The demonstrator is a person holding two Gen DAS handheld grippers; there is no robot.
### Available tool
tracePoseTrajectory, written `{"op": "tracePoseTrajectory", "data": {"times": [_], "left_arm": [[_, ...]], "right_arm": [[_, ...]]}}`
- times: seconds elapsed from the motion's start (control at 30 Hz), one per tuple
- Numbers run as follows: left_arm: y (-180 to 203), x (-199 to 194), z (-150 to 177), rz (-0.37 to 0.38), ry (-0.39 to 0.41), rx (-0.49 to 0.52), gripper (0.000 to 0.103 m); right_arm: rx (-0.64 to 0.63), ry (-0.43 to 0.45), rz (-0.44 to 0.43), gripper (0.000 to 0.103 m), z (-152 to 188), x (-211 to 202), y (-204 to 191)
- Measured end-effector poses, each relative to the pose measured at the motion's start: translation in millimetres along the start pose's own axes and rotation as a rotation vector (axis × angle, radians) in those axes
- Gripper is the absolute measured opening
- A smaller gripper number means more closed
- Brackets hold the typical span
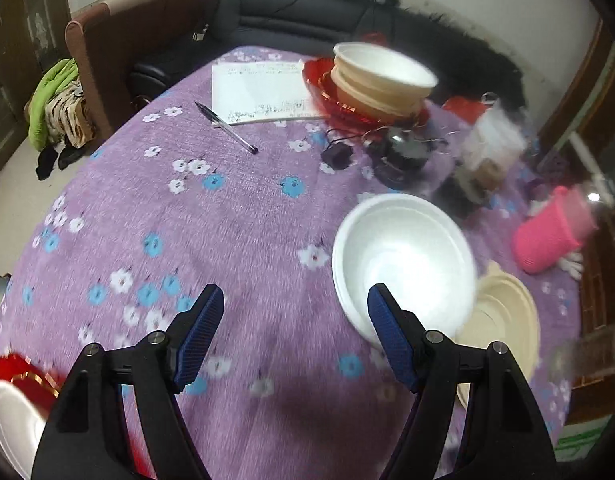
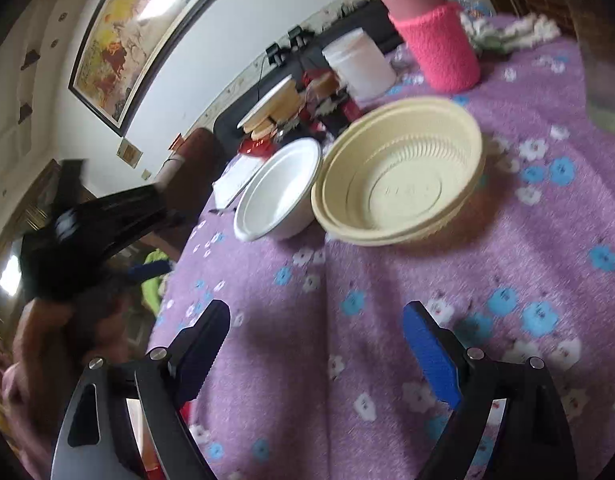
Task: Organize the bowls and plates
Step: 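Move both grippers to the rim of the white bowl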
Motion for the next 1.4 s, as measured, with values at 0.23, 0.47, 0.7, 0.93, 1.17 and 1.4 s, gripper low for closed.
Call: {"op": "tracePoseTrajectory", "data": {"times": [0.23,0.47,0.7,0.93,1.17,1.4], "left_arm": [[4,31,-20,-0.058,-0.016,0.020,0.067],[13,51,-23,-0.045,-0.060,0.043,0.049],[24,50,-10,-0.022,-0.075,0.090,0.011],[23,37,5,0.012,-0.094,0.117,0.008],[26,24,30,0.100,-0.137,0.122,0.007],[20,-13,81,0.194,-0.159,0.153,0.004]], "right_arm": [[0.074,0.003,-0.041,0.090,-5,-2,6],[0.073,-0.011,-0.037,0.090,-2,1,6],[0.082,0.003,-0.030,0.090,-3,0,8],[0.095,0.020,-0.031,0.090,-6,-4,11],[0.170,0.022,-0.063,0.090,-13,-8,23],[0.254,0.048,-0.092,0.091,-26,-17,39]]}}
Point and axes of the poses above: each gripper's, at about its wrist camera, not at the fingertips, and x roughly the way its jaws point, y to its right, z to its underside, the point moved 7 cm from there along x, roughly the way its jaws point, and after that the axes turned 5 degrees about x, right-handed, at the moved point
